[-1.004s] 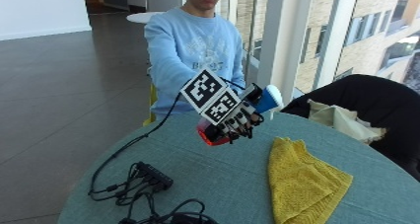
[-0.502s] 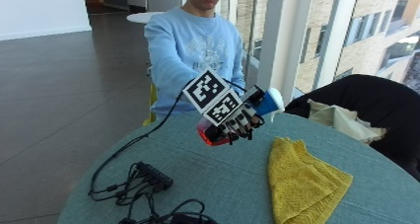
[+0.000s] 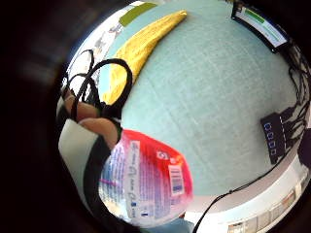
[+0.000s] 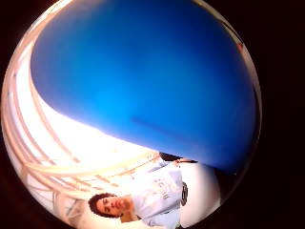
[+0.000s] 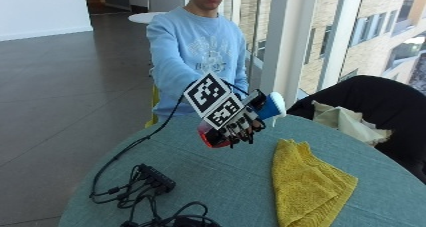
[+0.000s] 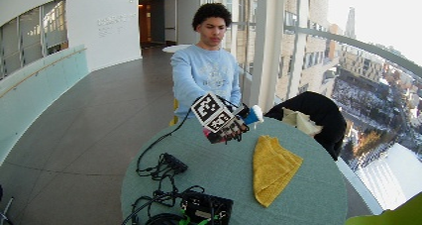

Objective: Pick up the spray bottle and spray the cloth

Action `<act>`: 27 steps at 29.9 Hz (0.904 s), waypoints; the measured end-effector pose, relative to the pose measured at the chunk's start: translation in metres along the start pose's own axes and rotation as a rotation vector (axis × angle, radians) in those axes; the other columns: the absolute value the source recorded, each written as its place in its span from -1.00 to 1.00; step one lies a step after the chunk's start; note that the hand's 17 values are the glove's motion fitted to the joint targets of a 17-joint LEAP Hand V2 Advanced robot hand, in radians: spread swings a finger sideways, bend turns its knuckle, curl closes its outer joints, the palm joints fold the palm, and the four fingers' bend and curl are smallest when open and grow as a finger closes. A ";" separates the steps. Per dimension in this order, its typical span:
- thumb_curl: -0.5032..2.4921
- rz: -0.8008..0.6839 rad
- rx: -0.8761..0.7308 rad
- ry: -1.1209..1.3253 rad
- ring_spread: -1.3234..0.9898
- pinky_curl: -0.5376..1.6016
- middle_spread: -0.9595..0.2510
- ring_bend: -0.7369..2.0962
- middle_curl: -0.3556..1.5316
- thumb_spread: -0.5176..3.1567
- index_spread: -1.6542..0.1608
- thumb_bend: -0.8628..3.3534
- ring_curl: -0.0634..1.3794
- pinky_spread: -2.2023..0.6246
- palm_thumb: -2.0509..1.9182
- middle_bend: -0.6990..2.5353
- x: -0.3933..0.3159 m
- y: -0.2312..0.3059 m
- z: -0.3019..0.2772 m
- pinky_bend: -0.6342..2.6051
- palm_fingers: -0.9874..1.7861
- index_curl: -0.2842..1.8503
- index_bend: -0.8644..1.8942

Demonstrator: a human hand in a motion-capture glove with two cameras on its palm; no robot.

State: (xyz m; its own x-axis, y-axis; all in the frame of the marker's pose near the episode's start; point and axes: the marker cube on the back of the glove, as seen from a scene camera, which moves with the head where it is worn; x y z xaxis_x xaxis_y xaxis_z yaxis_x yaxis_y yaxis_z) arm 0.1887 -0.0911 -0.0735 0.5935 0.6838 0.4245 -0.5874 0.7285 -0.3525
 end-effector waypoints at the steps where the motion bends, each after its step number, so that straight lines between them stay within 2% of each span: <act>1: -0.23 0.001 0.001 -0.001 0.10 -0.15 0.48 -0.06 -0.11 -0.32 0.62 -0.60 -0.36 0.57 0.46 -0.28 0.000 0.000 0.000 -0.42 0.59 -0.35 -0.27; 27: -0.23 -0.001 -0.002 -0.003 0.10 -0.15 0.48 -0.05 -0.11 -0.31 0.62 -0.60 -0.36 0.57 0.46 -0.28 -0.001 0.001 0.003 -0.42 0.59 -0.35 -0.27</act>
State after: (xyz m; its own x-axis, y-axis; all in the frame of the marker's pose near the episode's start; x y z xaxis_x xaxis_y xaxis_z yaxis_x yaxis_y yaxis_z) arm 0.1856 -0.0913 -0.0714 0.5924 0.6827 0.4276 -0.5856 0.7295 -0.3533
